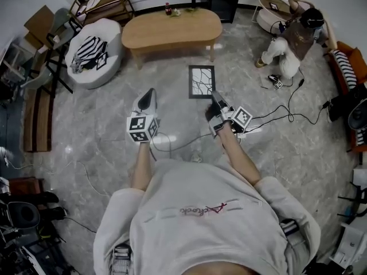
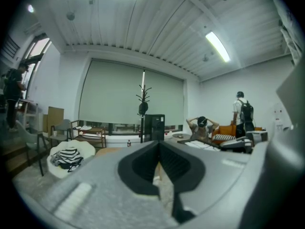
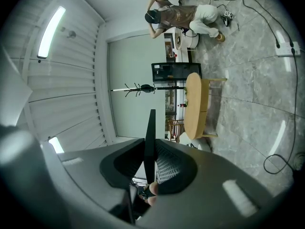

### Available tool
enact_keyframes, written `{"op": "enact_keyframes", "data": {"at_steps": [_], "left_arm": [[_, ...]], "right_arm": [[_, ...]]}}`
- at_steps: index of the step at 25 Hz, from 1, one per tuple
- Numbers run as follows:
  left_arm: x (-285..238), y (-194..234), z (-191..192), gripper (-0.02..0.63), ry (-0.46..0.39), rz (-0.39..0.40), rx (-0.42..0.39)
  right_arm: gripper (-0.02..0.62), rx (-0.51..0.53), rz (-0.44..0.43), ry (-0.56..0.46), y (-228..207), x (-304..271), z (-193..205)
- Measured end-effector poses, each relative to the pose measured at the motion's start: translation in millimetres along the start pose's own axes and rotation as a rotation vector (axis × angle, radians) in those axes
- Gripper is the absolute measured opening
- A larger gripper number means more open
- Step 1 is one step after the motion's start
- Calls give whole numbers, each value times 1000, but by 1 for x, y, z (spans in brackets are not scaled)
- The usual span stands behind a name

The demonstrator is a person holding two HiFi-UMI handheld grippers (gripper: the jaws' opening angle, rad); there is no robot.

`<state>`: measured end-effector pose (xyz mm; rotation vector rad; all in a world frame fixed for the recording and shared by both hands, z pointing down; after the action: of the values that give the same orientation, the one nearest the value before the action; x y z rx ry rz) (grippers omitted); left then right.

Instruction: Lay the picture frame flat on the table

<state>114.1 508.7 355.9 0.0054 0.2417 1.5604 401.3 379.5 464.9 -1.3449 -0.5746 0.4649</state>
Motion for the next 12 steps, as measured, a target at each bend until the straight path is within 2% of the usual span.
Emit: {"op": "enact_keyframes", "data": {"at_steps": [12], "left_arm": [[1,-2,9,0,-3,-21,4]], "right_arm": [[75,-7,-4,7,-12,3,-5]]}}
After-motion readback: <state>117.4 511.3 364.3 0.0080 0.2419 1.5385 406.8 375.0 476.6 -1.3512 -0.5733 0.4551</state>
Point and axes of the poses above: the fingertips, and each gripper's own axes: x backward along the fingers, y to its left, z out of its underside, the point moved 8 cm from there along x, backward along the fingers, and after that the axes turned 7 degrees about x, right-handed, at the moved point
